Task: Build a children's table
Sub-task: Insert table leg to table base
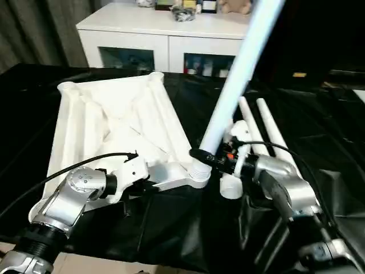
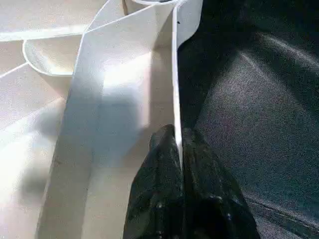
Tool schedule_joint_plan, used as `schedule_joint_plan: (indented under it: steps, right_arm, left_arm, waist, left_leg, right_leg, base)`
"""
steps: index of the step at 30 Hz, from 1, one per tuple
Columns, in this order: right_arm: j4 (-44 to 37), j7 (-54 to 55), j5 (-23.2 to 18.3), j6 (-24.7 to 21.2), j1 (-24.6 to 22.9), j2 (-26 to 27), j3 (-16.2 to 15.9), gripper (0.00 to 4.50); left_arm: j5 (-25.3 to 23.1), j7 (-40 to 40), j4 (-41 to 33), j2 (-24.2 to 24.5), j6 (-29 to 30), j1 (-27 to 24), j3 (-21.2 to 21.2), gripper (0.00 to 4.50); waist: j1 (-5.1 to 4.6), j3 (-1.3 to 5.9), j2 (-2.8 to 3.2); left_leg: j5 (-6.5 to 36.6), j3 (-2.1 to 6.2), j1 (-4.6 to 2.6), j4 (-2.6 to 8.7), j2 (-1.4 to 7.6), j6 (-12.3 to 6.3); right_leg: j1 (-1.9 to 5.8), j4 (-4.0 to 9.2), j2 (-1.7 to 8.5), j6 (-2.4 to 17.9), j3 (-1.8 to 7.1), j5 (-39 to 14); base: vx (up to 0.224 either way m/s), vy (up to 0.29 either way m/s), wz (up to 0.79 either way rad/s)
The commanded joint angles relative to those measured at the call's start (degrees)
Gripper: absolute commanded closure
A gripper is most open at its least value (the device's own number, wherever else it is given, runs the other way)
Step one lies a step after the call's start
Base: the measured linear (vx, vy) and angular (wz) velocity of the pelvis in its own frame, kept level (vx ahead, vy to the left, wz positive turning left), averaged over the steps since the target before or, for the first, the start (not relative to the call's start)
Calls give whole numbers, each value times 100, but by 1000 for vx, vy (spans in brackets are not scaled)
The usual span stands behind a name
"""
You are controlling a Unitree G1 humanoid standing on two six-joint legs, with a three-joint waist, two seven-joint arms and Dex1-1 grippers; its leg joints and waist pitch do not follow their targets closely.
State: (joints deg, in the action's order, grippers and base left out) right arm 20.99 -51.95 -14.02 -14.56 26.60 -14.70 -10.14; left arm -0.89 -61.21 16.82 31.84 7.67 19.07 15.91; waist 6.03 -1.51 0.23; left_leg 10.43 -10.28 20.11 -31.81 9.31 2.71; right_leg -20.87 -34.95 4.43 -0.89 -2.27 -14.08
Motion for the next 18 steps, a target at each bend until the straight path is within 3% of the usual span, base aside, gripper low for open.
schedule_joint_plan:
  steps: [1,5,9,11,15,18]
  right_arm:
    - [660,-458,405,-610,-337,-62,-793,267]
    - [704,-944,378,-805,-260,-169,-1052,267]
    - [810,-1151,410,-835,-175,-186,-1128,267]
    - [1052,-1007,486,-771,-64,-108,-1062,267]
    - [1654,-608,753,-517,169,41,-960,267]
    - [1856,-319,861,-403,245,98,-886,267]
  left_arm:
    - [24,266,-68,-36,-32,223,-213,450]
    - [30,263,-115,-27,-2,188,-202,450]
    - [47,248,-145,-12,18,163,-206,450]
    - [46,232,-128,-5,23,170,-199,450]
    - [46,201,-97,-12,24,192,-173,450]
    - [32,210,-107,-38,40,205,-164,450]
  waist:
    - [-21,87,8]
    - [0,100,-27]
    - [40,129,-3]
    - [33,133,3]
    - [-11,119,25]
    - [-66,88,23]
  left_leg:
    - [2858,253,-108,510,426,362]
    - [2729,227,-118,502,432,317]
    - [2337,175,-111,480,432,258]
    - [2255,174,-85,477,421,241]
    - [2502,193,-93,486,418,332]
    - [2961,254,-114,513,425,447]
  right_leg:
    - [-80,639,496,669,310,-2893]
    - [-85,631,487,725,329,-2622]
    - [-56,563,455,946,326,-1798]
    - [-25,534,456,1030,314,-1669]
    - [-41,559,467,1000,303,-2073]
    - [-73,621,488,799,298,-2783]
  base:
    - [0,0,0]
    - [0,0,0]
    - [0,0,0]
    - [0,0,0]
    - [0,0,0]
    - [0,0,0]
